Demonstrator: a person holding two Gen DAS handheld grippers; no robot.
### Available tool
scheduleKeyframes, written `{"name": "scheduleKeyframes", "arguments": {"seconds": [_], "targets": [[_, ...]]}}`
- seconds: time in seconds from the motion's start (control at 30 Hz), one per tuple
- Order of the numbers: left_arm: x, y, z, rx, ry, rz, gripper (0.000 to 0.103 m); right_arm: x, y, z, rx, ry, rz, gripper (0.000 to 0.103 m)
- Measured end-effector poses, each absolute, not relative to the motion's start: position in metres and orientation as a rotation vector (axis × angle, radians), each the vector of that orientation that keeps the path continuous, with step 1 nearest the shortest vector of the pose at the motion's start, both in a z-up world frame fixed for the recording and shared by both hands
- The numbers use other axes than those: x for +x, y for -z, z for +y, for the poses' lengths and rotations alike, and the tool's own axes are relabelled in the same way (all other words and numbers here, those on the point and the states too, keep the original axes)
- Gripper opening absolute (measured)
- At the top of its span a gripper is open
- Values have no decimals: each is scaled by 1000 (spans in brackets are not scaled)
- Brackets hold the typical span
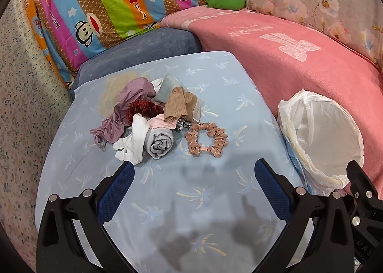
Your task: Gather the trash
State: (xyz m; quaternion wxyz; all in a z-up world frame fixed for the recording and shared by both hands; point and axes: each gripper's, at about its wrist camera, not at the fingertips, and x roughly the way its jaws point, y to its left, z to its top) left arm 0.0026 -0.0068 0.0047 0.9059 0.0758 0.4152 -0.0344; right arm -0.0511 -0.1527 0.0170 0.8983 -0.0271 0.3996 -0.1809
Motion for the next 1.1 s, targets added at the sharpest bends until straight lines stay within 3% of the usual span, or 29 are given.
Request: {"name": "scheduleKeyframes", "arguments": {"seconds": [1.1], "targets": [[1, -6, -7, 162, 76, 853, 96, -52, -16, -152, -55, 375, 828, 97]]}}
